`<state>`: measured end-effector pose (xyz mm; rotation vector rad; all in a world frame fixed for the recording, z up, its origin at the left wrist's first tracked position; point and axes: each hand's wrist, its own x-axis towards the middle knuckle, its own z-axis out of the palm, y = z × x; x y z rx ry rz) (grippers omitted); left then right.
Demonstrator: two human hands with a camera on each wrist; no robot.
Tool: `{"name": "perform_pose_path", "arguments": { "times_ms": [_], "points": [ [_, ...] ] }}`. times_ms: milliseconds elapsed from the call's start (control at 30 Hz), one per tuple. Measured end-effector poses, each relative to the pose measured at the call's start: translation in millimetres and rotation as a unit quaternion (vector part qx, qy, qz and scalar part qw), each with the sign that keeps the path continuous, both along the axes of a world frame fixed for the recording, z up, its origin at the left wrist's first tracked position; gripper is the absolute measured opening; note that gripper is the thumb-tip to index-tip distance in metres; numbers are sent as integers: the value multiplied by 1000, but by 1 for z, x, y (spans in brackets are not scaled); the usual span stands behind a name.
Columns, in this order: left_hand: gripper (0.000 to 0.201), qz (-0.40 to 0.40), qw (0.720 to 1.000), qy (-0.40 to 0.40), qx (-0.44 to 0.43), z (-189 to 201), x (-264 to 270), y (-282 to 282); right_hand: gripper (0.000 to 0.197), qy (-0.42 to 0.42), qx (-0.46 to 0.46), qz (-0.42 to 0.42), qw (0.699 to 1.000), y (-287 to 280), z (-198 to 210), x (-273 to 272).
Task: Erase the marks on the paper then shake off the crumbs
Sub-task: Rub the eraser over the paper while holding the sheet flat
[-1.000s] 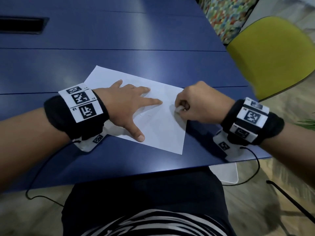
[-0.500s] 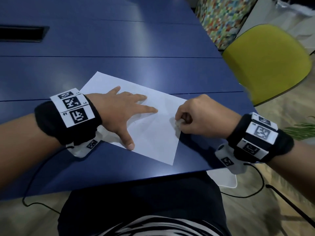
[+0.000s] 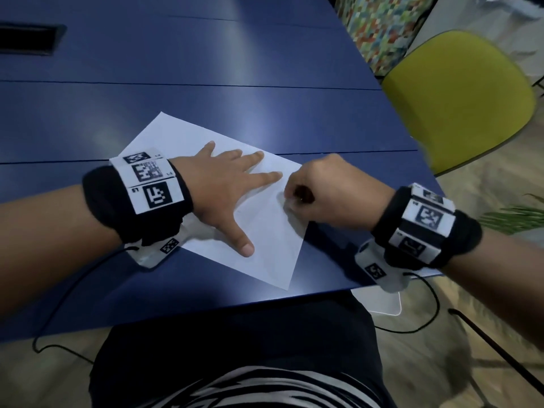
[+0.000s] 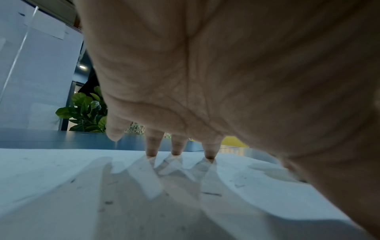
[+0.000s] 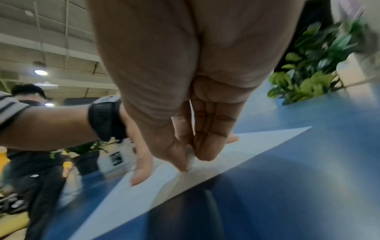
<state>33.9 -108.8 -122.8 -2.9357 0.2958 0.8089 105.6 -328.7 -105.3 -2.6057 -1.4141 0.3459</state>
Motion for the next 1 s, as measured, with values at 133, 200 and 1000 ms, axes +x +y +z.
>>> {"name": "perform_pose_path", "arguments": {
  "times_ms": [133, 200, 1000],
  "points": [
    [148, 6, 1000, -9, 7, -1, -1, 0, 15, 20, -46, 78, 996, 1, -1, -24],
    [148, 4, 1000, -10, 10, -1, 0, 0, 14, 4, -35, 32, 999, 3, 3, -5],
    [151, 3, 1000, -7, 3, -1, 1, 1, 15, -14, -45, 33, 998, -8, 4, -16]
  ]
}}
